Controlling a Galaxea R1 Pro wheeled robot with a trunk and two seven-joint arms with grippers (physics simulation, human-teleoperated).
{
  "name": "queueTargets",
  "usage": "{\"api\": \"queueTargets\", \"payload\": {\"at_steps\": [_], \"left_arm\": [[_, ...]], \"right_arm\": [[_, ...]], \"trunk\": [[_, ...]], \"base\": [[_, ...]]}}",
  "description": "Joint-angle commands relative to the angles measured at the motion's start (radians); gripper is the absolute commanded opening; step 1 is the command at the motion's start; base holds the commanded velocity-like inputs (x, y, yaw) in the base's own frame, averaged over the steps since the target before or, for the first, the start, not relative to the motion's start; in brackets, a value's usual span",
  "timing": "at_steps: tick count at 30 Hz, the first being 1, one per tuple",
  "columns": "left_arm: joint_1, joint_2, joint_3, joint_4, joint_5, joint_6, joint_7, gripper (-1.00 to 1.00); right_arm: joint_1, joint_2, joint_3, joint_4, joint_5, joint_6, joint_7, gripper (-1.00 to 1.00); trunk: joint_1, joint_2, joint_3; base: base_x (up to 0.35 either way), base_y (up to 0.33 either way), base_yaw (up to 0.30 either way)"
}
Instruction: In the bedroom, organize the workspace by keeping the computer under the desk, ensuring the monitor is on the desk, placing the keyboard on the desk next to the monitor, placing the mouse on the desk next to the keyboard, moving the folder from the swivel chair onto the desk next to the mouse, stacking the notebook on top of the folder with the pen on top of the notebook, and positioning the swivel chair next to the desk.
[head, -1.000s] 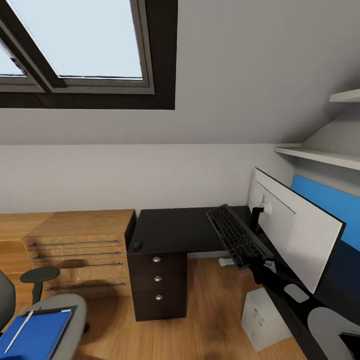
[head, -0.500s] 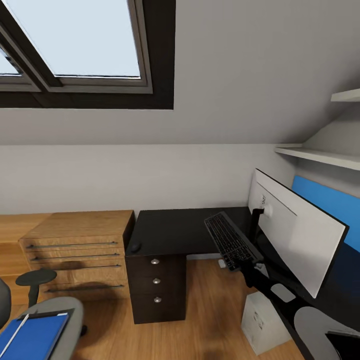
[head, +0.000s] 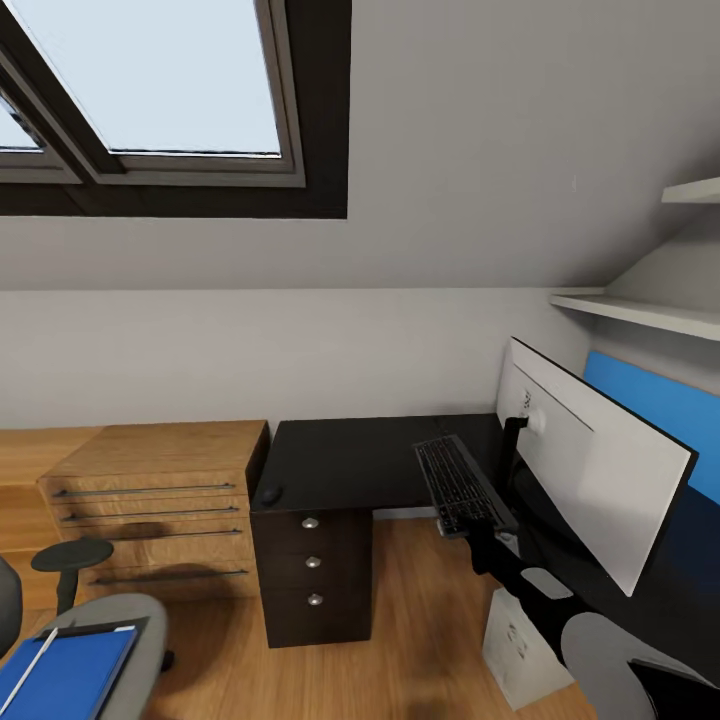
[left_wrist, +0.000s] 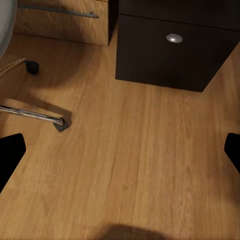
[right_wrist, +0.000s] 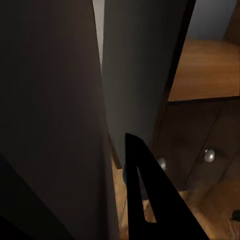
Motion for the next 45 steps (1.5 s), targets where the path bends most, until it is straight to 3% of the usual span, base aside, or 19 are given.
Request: {"api": "queueTargets", "payload": {"at_steps": [1, 11, 25, 45], "left_arm": [[-0.001, 0.000, -0.002, 0.001, 0.002, -0.003, 0.003, 1.00], [-0.001, 0.000, -0.002, 0.001, 0.001, -0.004, 0.003, 1.00], [-0.001, 0.000, -0.002, 0.001, 0.002, -0.003, 0.003, 1.00], [0.000, 0.000, -0.002, 0.001, 0.001, -0.004, 0.003, 1.00]], "right_arm": [[-0.001, 0.002, -0.009, 0.001, -0.005, 0.011, 0.001, -1.00], [-0.001, 0.022, -0.013, 0.003, -0.014, 0.046, 0.002, -1.00], [-0.001, 0.023, -0.015, 0.004, -0.013, 0.048, 0.001, -1.00], [0.000, 0.032, -0.013, 0.004, -0.013, 0.048, 0.005, -1.00]], "trunk": [[0.000, -0.001, -0.002], [0.000, -0.001, -0.002], [0.000, -0.001, -0.002], [0.000, -0.001, -0.002]], "base": [[0.025, 0.000, 0.000], [0.154, 0.000, 0.000], [0.138, 0.000, 0.000], [0.009, 0.000, 0.000]]}}
